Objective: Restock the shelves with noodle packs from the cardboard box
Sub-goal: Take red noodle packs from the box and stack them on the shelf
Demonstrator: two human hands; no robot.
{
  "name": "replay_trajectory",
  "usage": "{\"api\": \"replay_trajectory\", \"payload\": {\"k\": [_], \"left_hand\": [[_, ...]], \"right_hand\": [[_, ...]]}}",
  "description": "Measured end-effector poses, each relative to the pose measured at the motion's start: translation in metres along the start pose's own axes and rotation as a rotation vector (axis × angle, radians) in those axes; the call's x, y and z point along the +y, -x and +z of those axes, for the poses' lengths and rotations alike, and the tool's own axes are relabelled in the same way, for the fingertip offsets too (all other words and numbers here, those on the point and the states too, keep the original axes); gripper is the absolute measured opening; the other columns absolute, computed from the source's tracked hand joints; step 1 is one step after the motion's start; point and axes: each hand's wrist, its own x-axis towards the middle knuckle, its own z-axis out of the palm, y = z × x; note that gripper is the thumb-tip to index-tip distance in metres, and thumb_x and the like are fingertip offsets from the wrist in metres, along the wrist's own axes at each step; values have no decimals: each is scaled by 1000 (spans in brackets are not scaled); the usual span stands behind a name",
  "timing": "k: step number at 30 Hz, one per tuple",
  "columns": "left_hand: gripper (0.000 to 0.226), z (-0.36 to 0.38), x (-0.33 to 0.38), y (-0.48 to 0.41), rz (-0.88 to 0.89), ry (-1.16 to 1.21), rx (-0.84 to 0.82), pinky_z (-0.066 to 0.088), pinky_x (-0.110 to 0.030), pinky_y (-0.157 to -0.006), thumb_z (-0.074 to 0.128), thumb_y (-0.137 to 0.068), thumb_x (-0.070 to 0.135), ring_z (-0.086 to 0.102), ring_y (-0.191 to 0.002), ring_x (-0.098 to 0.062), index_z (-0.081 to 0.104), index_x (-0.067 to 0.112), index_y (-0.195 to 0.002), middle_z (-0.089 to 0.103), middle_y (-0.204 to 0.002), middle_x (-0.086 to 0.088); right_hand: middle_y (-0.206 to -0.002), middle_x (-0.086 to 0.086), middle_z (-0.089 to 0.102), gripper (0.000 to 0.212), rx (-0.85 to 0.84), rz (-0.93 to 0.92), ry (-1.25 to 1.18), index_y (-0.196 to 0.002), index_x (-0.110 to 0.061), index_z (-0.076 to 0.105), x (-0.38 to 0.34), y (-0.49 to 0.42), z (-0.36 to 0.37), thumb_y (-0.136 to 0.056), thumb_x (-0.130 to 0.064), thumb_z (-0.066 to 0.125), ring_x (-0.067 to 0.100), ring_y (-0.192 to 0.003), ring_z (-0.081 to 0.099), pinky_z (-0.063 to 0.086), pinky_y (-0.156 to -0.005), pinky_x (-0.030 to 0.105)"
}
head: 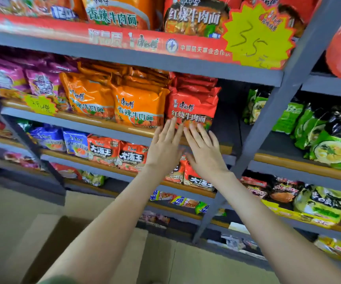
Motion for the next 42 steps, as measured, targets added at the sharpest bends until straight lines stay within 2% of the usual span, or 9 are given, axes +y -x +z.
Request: {"api": "replay_trajectory", "payload": {"k": [8, 15, 22, 24, 25, 28, 29, 33, 42], "left_hand": [[71, 44, -61, 117, -269, 31, -76, 14, -49, -117, 48, -96, 45, 14, -146, -30, 16, 16, -152, 10, -158, -15], [76, 100, -148, 240, -628, 60, -241, 23, -56, -111, 63, -85, 41, 27, -141, -36, 32, 13, -148, 25, -154, -19], [77, 187, -230, 349, -958, 179, -468, 11, -54, -115, 52, -91, 49, 10, -146, -32, 16, 20, -152, 5, -158, -14], [79, 221, -244, 371, -998, 185, -569, 0, -50, -117, 41, -95, 53, -5, -147, -29, -4, 21, -151, -11, -157, -12], [80, 238, -248, 380, -1026, 188, -605, 2, -50, -117, 42, -94, 53, -4, -147, -29, -6, 21, -150, -10, -157, -13], [87, 295, -263, 399, -1108, 276, -648, 30, -56, -107, 72, -78, 44, 32, -139, -36, 32, 12, -148, 30, -151, -22], [86, 315, -267, 403, -1137, 289, -655, 31, -56, -107, 73, -78, 43, 32, -139, -36, 33, 12, -147, 31, -150, -22], [77, 397, -276, 416, -1219, 359, -730, -7, -44, -115, 40, -99, 41, -10, -147, -26, -13, 20, -151, -13, -159, -11], [80, 573, -298, 450, -1347, 393, -754, -9, -44, -115, 42, -99, 33, -17, -145, -26, -19, 19, -149, -20, -157, -11]], "right_hand": [[-156, 8, 23, 72, -104, -179, -205, -150, -12, 21, -103, 22, 53, -90, -24, 59, 26, -144, 20, 18, -114, 46], [-150, 9, 37, 75, -380, -422, -265, -146, -10, 35, -212, 29, 127, -81, -23, 71, 25, -137, 30, 33, -108, 45], [-143, 9, 47, 82, -685, -561, -247, -141, -9, 44, -326, 26, 233, -71, -28, 81, 26, -129, 46, 44, -99, 42], [-152, 8, 34, 78, -773, -582, -246, -148, -10, 31, -351, 32, 273, -83, -26, 70, 24, -138, 35, 34, -108, 40], [-157, 6, 20, 74, -826, -593, -243, -152, -13, 18, -361, 38, 294, -92, -25, 59, 23, -144, 23, 24, -114, 39], [-160, 0, -1, 68, -950, -542, -285, -153, -18, -1, -384, 57, 361, -101, -24, 41, 17, -147, 0, 6, -117, 34], [-160, 0, 0, 68, -969, -505, -293, -153, -18, -2, -390, 64, 384, -101, -25, 41, 16, -147, -1, 6, -117, 33], [-160, -2, 10, 67, -1094, -402, -271, -153, -19, 2, -413, 89, 472, -100, -27, 42, 16, -146, 8, 14, -116, 34], [-154, 6, 26, 66, -1271, -272, -280, -152, -15, 13, -477, 128, 679, -98, -31, 48, 23, -142, 24, 27, -114, 38]]}}
